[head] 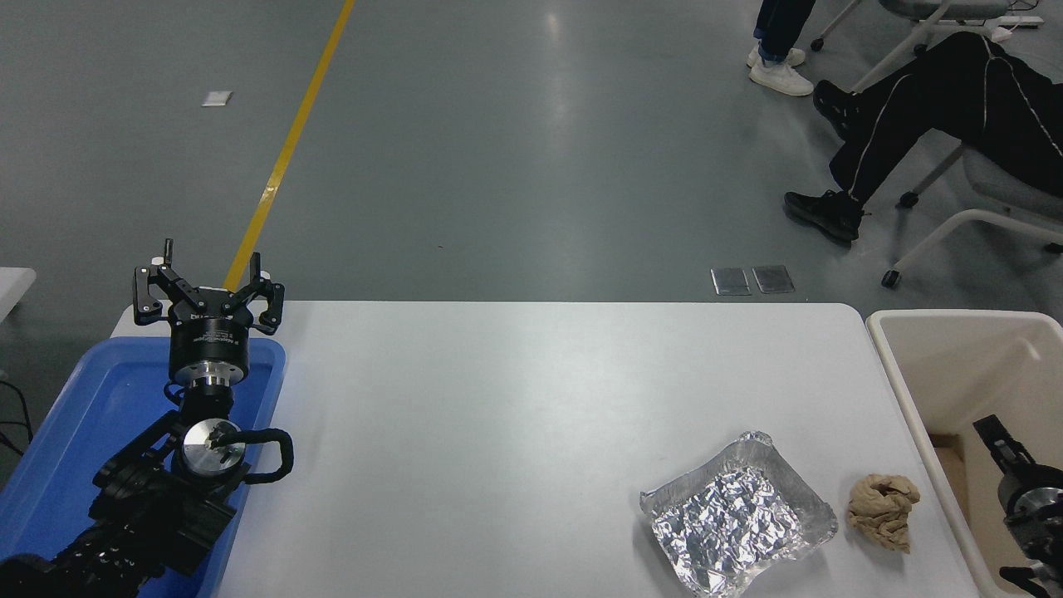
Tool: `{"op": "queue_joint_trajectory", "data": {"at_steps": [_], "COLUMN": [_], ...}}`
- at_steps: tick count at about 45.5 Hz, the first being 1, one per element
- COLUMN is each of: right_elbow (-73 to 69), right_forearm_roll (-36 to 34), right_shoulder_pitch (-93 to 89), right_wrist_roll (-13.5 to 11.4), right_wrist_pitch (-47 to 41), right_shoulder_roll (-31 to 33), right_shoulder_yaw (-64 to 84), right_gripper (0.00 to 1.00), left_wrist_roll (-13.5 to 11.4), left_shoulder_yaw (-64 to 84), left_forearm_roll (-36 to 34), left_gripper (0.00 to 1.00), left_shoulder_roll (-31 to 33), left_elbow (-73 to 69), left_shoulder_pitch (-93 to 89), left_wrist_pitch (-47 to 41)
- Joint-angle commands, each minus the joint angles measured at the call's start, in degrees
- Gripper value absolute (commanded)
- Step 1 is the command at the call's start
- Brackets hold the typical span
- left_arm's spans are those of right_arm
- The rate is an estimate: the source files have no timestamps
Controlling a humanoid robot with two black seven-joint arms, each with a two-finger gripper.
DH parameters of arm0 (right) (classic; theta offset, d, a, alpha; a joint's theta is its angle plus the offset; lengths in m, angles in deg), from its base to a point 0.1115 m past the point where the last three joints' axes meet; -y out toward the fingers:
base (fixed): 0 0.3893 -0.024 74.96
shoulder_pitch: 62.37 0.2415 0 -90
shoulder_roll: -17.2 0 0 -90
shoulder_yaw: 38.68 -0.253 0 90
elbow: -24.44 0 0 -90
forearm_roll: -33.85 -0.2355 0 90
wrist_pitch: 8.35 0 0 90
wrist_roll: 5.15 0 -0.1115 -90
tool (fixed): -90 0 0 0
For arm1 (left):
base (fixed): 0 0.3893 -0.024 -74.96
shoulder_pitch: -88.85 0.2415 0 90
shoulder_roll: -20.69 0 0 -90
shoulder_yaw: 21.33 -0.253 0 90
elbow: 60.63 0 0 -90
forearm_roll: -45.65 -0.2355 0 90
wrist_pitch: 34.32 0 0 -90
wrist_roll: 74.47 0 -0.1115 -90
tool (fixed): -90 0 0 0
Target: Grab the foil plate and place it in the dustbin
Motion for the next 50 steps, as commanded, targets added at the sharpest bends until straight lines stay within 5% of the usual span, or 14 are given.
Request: {"op": "queue_joint_trajectory", "data": {"at_steps": [1, 39, 50], "right_elbow": [0.2, -0.7, -5.8], "right_forearm_roll": [0.0, 1.6, 1.7], "right_shoulder_pitch": [-0.8, 0.6, 8.6], "right_wrist_roll": [-1.1, -0.6, -0.4], "right_wrist_pitch": [1.7, -2.5, -7.1], "right_shoulder_roll": [-1.0, -0.9, 4.3], "right_shoulder_yaw": [-2.3, 1.2, 9.7], "right_gripper": [1.0, 1.0, 1.0], "left_wrist_roll": [0.0, -0.3, -0.3], "left_shoulder_yaw": [0.0, -0.8, -0.9], "left_forearm_roll": [0.1, 0.4, 0.5], "left_gripper": [0.99, 0.99, 0.99], "left_shoulder_roll": [0.2, -0.1, -0.1], "left_elbow": [0.0, 0.0, 0.0], "left_shoulder_pitch": [0.0, -0.1, -0.1], "left_wrist_pitch": [0.0, 0.0, -0.1]}}
